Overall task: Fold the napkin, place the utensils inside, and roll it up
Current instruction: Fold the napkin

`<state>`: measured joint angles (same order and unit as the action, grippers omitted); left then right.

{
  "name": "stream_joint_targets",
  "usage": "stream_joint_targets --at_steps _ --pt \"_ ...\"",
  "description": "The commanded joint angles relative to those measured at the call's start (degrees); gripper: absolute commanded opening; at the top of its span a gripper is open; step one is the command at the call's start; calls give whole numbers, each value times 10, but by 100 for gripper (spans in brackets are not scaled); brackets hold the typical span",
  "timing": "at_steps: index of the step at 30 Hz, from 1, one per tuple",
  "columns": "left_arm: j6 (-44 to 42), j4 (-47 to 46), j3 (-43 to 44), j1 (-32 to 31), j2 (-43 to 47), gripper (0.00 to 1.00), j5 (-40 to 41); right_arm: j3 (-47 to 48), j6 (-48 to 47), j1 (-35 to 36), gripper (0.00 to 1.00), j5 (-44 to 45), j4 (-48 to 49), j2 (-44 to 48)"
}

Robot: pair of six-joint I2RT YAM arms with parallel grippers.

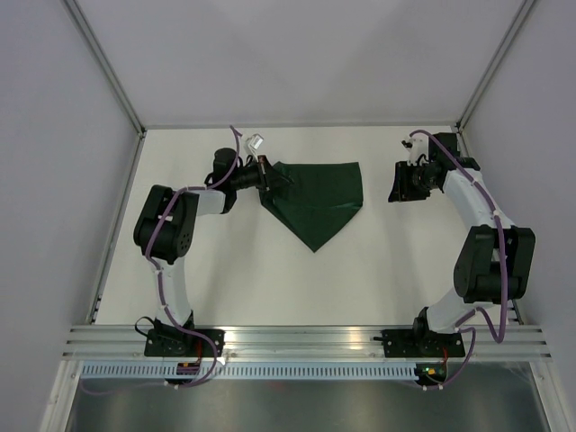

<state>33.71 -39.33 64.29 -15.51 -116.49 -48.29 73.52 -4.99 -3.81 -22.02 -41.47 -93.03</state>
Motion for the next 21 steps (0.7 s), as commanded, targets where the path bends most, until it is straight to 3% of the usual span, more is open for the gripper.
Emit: stream_joint_targets --at_steps 1,21 --pt "-44 -24 -4 -3 42 2 -25 -3 -4 6 43 -4 -2 29" --pt "-48 -25 0 -33 46 2 -69 -10 -8 14 43 2 -3 36"
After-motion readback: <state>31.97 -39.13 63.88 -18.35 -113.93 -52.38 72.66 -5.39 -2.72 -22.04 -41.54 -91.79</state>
